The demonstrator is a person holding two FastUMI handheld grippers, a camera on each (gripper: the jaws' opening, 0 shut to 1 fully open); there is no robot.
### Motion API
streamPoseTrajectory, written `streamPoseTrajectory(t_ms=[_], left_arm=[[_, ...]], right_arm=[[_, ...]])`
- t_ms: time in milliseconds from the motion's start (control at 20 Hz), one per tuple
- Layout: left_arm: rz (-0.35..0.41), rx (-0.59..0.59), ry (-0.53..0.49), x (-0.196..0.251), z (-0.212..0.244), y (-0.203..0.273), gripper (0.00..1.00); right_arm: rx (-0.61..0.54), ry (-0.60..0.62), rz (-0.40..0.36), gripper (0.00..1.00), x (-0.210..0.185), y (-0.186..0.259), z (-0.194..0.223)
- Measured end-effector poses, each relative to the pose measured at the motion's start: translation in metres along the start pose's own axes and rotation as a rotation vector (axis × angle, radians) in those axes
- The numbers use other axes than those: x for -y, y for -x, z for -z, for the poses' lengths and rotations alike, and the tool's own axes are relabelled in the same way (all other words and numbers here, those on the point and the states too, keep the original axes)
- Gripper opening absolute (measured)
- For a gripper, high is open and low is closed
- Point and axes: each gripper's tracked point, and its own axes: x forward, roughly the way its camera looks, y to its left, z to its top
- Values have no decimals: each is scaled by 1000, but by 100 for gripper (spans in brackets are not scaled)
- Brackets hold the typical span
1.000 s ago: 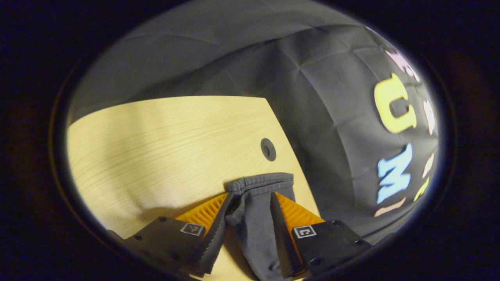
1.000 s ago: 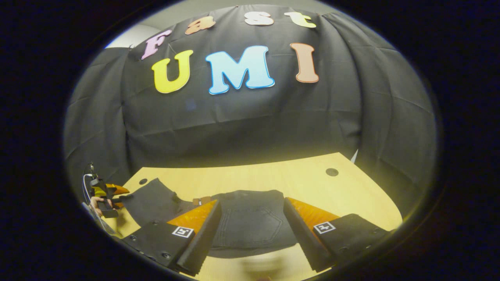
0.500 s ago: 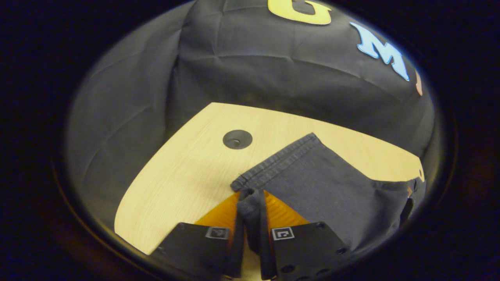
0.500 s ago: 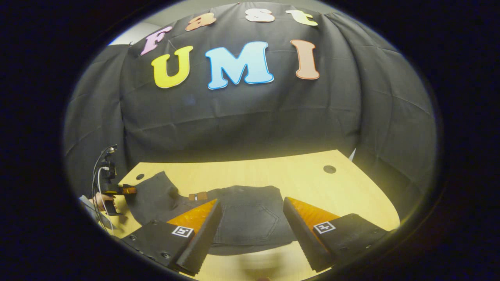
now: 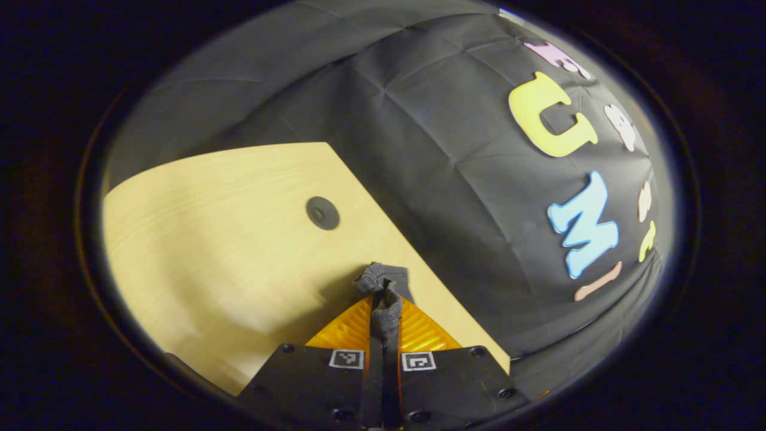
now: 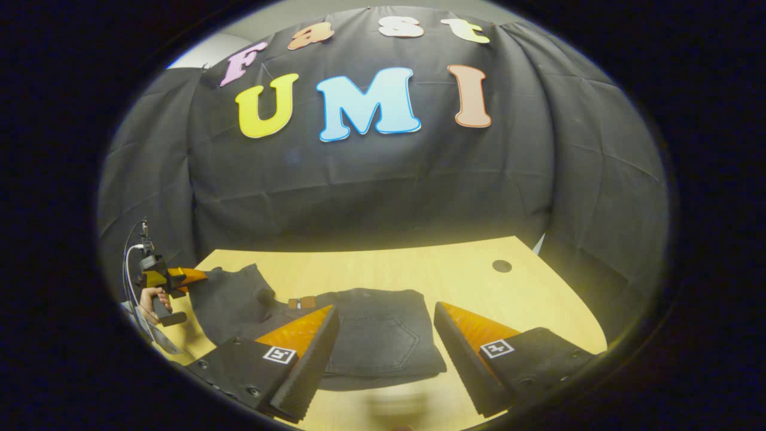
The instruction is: Grasp the waist and the cuffs of the jeans and fold them to make the two legs overlap; first hold the waist and fold one-third of the jeans toward the cuffs, then hold the cuffs and fold the remaining one-third in the same direction to finish folding.
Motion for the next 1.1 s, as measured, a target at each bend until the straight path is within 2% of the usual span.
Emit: streamPoseTrajectory(t_ms=[150,250,450,650,900,1050,1100], left_arm=[[100,-10,-47,83,21,13,9],[152,-35,-94,135,50,25,9],[201,-97,-178,212,128,38,9],[215,-150,-226,264,209,49,9],[237,-202,-305,320,311,61,9],[218,-255,-371,328,373,55,9],[190,-278,-411,321,394,49,9]], right_arm=[[12,3,-24,95,-2,3,-5],[37,15,-36,95,1,8,-12],[98,47,-64,95,12,24,-28],[135,67,-103,95,32,40,-34],[129,53,-140,95,67,55,-22],[104,40,-141,95,90,60,-6],[97,31,-138,100,97,62,-2]])
